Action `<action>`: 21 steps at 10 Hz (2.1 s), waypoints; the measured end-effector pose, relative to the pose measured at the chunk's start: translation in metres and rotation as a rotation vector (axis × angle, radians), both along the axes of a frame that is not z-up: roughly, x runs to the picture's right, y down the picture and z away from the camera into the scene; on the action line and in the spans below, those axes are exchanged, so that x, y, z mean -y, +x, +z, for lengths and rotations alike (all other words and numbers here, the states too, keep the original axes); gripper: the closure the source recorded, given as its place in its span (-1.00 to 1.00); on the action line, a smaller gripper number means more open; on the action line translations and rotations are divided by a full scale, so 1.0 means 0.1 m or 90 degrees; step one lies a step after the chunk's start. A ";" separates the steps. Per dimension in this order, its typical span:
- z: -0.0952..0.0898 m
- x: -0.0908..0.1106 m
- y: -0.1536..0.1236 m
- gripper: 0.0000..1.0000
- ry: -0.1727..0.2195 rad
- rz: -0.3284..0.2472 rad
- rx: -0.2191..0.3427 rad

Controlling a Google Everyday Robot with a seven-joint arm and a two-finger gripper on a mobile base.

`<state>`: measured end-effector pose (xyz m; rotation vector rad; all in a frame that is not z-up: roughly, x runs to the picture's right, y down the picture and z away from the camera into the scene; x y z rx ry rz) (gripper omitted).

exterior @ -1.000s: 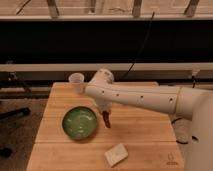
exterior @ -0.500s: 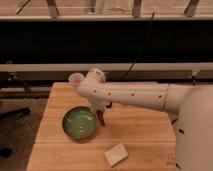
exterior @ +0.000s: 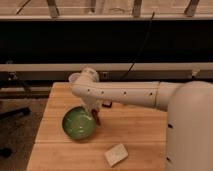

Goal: Place the pepper in the ceramic bowl

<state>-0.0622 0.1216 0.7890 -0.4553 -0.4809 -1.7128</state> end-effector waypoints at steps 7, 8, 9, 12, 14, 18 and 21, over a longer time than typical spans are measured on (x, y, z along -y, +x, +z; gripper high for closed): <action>0.07 -0.03 -0.27 1.00 -0.005 -0.024 0.023; 0.08 -0.03 -0.29 1.00 -0.004 -0.026 0.024; 0.09 -0.03 -0.31 1.00 -0.005 -0.028 0.027; 0.13 -0.02 -0.34 1.00 -0.006 -0.027 0.029; 0.14 -0.02 -0.34 1.00 -0.006 -0.029 0.030; 0.16 -0.01 -0.37 0.82 -0.006 -0.031 0.033; 0.19 0.01 -0.38 0.60 -0.006 -0.033 0.036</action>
